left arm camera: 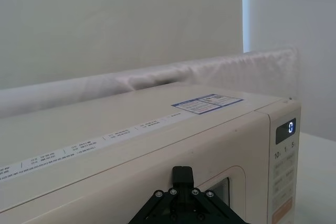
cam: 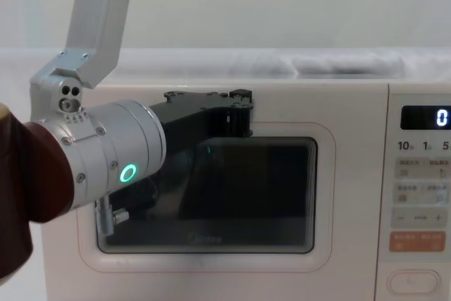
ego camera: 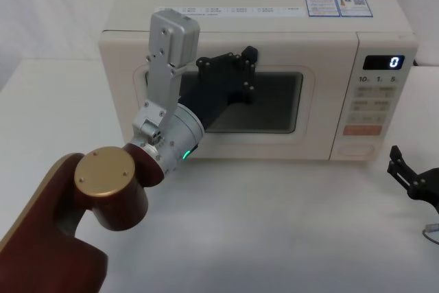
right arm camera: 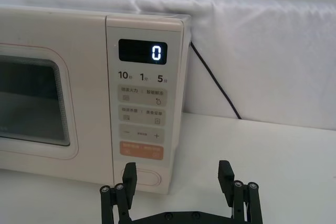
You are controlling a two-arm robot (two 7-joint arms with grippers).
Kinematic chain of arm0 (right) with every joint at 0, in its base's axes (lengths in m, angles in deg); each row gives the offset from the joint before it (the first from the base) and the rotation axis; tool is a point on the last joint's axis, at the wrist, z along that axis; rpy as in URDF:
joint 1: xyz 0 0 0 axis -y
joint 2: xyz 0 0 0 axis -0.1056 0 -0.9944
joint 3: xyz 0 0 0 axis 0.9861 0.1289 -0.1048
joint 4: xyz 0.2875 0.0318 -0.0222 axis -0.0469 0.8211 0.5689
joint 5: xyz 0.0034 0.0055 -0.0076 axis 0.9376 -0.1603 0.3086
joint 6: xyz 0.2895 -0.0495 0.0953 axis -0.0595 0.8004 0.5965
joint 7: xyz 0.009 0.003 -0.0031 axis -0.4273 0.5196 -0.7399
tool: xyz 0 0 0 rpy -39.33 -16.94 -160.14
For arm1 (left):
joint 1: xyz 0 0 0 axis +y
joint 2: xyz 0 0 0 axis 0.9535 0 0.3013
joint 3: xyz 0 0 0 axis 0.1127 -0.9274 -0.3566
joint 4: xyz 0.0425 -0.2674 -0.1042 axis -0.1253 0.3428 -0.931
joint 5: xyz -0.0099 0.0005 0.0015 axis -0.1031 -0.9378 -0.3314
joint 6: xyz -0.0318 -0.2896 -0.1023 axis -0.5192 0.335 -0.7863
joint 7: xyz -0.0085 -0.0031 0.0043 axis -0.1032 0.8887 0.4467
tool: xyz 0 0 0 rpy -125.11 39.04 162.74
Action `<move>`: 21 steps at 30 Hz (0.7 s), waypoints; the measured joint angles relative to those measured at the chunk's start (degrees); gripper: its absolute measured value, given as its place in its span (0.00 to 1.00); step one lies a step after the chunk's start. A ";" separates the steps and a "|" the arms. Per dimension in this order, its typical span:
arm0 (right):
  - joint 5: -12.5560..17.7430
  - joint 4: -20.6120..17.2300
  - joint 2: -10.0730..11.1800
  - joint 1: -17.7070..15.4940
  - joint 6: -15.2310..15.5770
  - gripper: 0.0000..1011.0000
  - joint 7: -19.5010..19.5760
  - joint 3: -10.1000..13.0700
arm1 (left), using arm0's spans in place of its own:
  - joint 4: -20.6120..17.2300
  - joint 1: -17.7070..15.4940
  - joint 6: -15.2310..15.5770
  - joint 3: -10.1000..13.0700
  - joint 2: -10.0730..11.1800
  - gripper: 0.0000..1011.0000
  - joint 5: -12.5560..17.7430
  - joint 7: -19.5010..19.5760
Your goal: Press the button to open the microwave door with one hand; close the microwave door with the other hand.
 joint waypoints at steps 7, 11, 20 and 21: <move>0.00 0.00 0.00 0.00 0.00 0.99 0.00 0.00 | -0.95 0.33 0.57 0.10 0.90 0.00 -2.09 3.02; 0.00 0.00 0.00 0.00 0.00 0.99 0.00 0.00 | -2.67 0.75 0.57 1.22 2.84 0.00 -4.54 7.12; 0.00 0.00 0.00 0.00 0.00 0.99 0.00 0.00 | -6.31 2.51 0.42 3.39 6.07 0.00 -7.31 9.80; 0.00 0.00 0.00 0.00 0.00 0.99 0.00 0.00 | -6.31 2.51 0.42 3.39 6.07 0.00 -7.31 9.80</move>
